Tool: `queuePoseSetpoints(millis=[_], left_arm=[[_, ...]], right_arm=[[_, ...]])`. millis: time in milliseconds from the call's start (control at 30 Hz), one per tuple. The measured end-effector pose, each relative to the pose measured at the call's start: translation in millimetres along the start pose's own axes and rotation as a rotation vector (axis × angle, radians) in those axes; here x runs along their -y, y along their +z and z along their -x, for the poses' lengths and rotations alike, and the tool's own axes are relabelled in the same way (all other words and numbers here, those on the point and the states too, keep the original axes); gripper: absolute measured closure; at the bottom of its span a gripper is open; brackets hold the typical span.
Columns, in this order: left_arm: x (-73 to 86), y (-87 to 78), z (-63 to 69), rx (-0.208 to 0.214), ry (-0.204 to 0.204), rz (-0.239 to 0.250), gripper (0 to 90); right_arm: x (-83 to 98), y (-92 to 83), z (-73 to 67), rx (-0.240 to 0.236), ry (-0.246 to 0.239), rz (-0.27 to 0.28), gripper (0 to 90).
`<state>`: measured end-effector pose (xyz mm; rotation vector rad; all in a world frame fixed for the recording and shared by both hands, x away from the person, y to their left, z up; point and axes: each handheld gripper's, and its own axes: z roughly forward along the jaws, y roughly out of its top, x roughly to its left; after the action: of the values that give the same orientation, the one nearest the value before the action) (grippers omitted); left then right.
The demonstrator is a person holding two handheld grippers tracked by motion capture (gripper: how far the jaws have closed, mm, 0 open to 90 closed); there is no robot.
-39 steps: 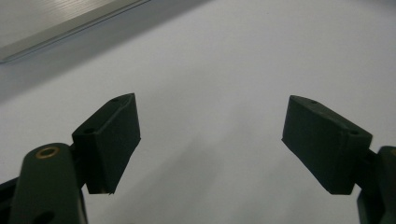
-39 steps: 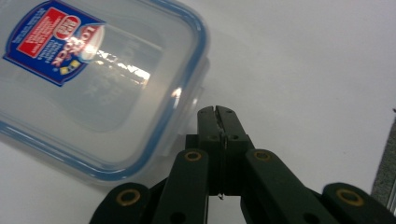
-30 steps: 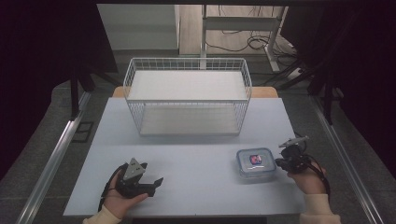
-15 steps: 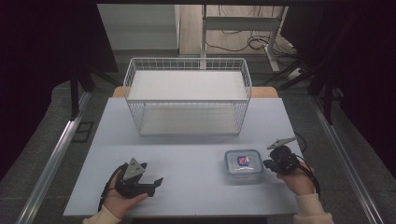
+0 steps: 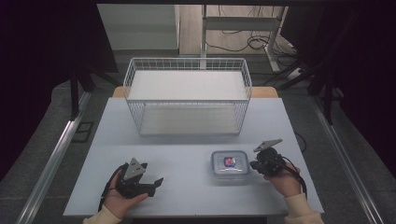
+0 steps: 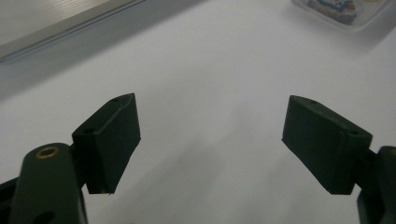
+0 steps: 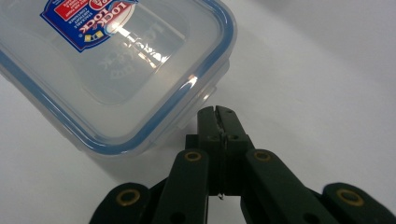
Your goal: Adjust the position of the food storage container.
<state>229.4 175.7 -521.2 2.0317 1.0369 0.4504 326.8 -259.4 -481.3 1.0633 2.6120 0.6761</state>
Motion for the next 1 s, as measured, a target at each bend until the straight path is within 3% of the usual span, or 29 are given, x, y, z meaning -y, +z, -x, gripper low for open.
queuePoseSetpoints(millis=[333,533,1000], left_arm=[[-0.1,-0.1,-0.1,0.004,0.0,0.0,18.5],[-0.2,0.1,0.1,0.007,0.001,0.0,18.6],[-0.1,0.7,0.2,0.007,-0.001,-0.004,18.6]], right_arm=[[-13.8,12.7,-22.6,-0.022,-0.055,0.017,89.7],[-22.8,17.0,-29.7,-0.018,-0.064,0.033,89.7],[-45.7,36.1,-63.7,-0.053,-0.156,0.052,89.7]])
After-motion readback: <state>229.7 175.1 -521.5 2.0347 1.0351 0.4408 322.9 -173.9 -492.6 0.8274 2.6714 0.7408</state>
